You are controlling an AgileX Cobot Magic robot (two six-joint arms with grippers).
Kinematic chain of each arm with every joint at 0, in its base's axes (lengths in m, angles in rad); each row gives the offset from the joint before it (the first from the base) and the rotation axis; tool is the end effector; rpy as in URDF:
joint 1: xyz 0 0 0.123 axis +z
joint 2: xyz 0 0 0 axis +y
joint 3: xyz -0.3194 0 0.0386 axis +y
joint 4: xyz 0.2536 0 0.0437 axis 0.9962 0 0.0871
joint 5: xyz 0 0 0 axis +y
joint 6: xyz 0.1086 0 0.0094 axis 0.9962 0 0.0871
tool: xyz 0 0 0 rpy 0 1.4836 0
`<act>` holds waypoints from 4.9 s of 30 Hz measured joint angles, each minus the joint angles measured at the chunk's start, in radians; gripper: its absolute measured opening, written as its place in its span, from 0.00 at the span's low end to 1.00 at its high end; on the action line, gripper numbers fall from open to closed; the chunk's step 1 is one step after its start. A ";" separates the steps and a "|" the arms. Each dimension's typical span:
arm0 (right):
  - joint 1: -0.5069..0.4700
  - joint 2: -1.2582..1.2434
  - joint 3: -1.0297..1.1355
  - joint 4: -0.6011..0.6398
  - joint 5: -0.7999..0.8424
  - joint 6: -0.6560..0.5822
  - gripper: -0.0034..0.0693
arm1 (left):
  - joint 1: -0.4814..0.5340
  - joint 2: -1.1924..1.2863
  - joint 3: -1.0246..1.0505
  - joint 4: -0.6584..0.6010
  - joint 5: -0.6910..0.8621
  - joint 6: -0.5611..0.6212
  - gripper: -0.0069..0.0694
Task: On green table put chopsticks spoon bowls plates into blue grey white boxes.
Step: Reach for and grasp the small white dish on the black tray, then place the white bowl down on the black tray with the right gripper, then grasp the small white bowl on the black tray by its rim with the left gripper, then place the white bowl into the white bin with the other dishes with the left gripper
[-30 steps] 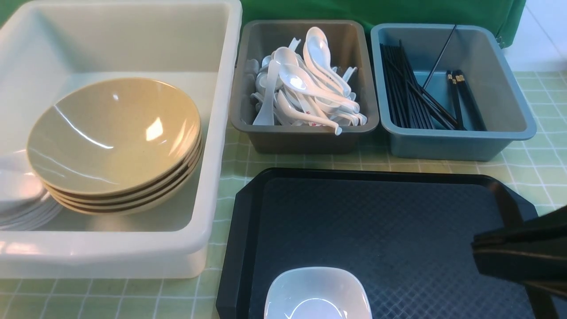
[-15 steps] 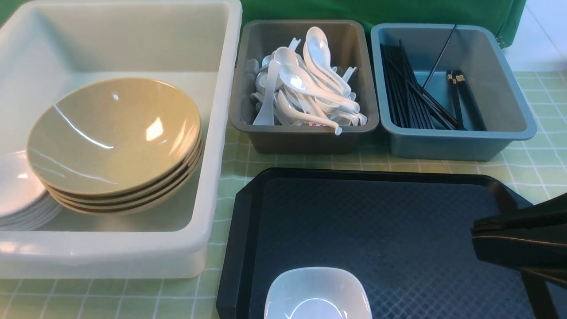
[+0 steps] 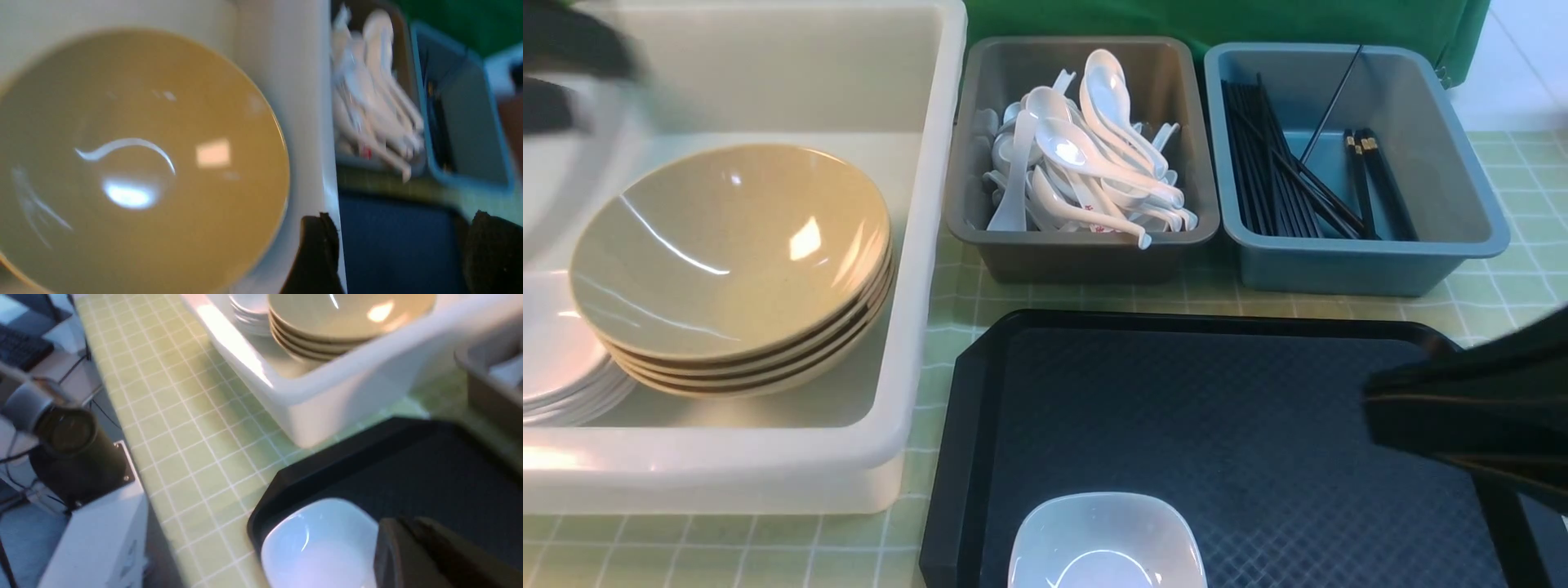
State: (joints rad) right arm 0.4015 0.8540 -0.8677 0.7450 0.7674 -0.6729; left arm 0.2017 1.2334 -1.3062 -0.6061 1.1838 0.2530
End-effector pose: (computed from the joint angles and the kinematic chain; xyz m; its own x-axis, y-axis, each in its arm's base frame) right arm 0.1234 0.1082 0.3888 -0.3897 -0.2487 -0.8867 -0.7584 0.6329 0.1558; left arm 0.2410 -0.0094 0.4238 -0.7976 -0.1656 -0.5801 0.1280 0.8933 -0.4309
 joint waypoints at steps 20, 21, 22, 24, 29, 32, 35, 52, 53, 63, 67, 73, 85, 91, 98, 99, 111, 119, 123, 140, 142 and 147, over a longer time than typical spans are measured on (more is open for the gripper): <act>0.097 0.744 0.109 0.027 -0.214 0.179 0.51 | -0.609 -0.257 0.509 0.279 -0.212 -0.165 0.64; 0.103 0.775 0.109 0.041 -0.248 0.178 0.52 | -0.609 -0.258 0.515 0.269 -0.214 -0.165 0.64; 0.106 0.796 0.109 0.053 -0.262 0.174 0.52 | -0.609 -0.258 0.516 0.262 -0.214 -0.165 0.64; 0.108 0.828 0.105 0.115 -0.274 0.129 0.50 | -0.609 -0.258 0.517 0.246 -0.230 -0.165 0.64; 0.106 0.851 0.101 0.208 -0.285 0.011 0.32 | -0.609 -0.258 0.517 0.224 -0.248 -0.165 0.64; 0.082 0.850 0.102 0.253 -0.275 -0.004 0.16 | -0.609 -0.258 0.517 0.210 -0.258 -0.165 0.64; 0.041 0.827 0.102 0.261 -0.252 -0.024 0.12 | -0.609 -0.258 0.517 0.203 -0.262 -0.165 0.64; -0.224 0.792 0.108 0.171 -0.304 -0.060 0.19 | -0.609 -0.258 0.517 0.119 -0.396 -0.165 0.64; -0.224 0.793 0.108 0.171 -0.305 -0.060 0.19 | -0.609 -0.258 0.517 0.119 -0.398 -0.165 0.64; -0.224 0.758 0.109 0.139 -0.310 -0.063 0.65 | -0.609 -0.246 0.517 0.097 -0.414 -0.165 0.64; -0.224 0.632 0.109 0.105 -0.290 -0.063 0.72 | -0.609 -0.196 0.517 0.065 -0.370 -0.151 0.64; -0.224 0.397 0.109 0.083 -0.117 -0.037 0.73 | -0.611 -0.071 0.440 -0.014 -0.226 0.013 0.64; -0.224 -0.028 0.110 -0.180 0.096 0.204 0.73 | -0.795 0.412 0.045 0.004 -0.163 -0.011 0.64; -0.224 -0.104 0.110 -0.242 0.152 0.238 0.73 | -0.852 0.676 -0.161 0.111 -0.160 -0.193 0.64; -0.224 -0.107 0.110 -0.268 0.170 0.252 0.73 | -0.852 0.850 -0.227 0.116 -0.168 -0.165 0.64; -0.224 -0.107 0.110 -0.268 0.171 0.252 0.73 | -0.852 0.877 -0.227 0.113 -0.168 -0.157 0.64; -0.223 -0.107 0.110 -0.267 0.168 0.229 0.73 | -0.834 0.919 -0.242 0.009 -0.168 -0.019 0.15; -0.136 -0.092 0.070 -0.150 0.146 -0.079 0.66 | -0.762 0.781 -0.232 0.002 -0.099 0.037 0.11; -0.116 -0.019 -0.051 -0.126 0.172 -0.147 0.37 | -0.693 0.618 -0.232 0.001 -0.057 0.046 0.11; 0.244 0.390 -0.362 -0.017 0.108 -0.279 0.08 | 0.293 -0.182 0.280 0.058 -0.139 0.048 0.11; 0.274 0.422 -0.384 -0.022 0.099 -0.280 0.08 | 0.319 -0.220 0.330 0.113 -0.192 0.029 0.11; 0.305 0.483 -0.462 -0.028 0.098 -0.261 0.08 | 0.311 -0.201 0.368 0.349 -0.257 -0.157 0.11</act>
State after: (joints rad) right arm 0.7068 1.3369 -1.3297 0.7168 0.8653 -0.9344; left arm 0.5122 1.0323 -0.9383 -0.2570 0.9269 0.0960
